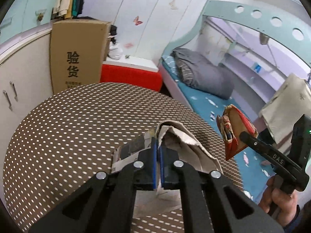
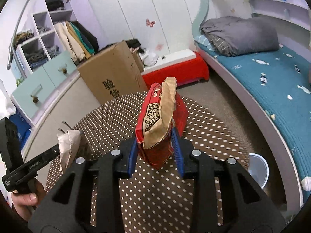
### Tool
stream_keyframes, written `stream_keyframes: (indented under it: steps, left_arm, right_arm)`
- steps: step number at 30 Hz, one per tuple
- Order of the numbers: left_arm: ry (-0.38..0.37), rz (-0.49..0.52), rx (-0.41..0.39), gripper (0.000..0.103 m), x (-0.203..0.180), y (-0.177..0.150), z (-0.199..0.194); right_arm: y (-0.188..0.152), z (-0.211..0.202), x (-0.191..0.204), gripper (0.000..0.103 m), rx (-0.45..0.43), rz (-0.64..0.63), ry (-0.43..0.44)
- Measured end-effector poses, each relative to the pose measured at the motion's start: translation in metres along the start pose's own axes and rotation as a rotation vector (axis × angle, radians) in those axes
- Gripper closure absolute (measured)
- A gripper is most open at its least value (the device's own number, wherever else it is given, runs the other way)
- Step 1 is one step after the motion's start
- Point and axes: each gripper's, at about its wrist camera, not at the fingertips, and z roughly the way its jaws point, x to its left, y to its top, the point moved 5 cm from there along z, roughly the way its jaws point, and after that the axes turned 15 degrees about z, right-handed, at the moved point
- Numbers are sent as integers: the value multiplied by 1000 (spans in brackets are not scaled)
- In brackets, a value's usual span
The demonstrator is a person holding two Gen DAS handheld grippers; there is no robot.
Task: Collect trash
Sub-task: 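Carry the wrapper and red bag to the wastebasket and open both tools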
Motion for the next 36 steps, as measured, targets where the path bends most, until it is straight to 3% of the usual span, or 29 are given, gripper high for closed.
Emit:
stream_keyframes:
  steps: [11, 19, 27, 36]
  left_arm:
    - [-100, 79, -76, 101, -89, 30, -20]
    - [-188, 143, -107, 101, -150, 55, -17]
    - [-313, 199, -79, 101, -219, 69, 10]
    - [-443, 237, -8, 101, -301, 75, 66]
  right_arm:
    - [34, -74, -31, 71, -137, 38, 29]
    - [56, -120, -87, 71, -222, 81, -41]
    - [67, -144, -151, 71, -273, 152, -129]
    - [66, -134, -223, 71, -245, 247, -208]
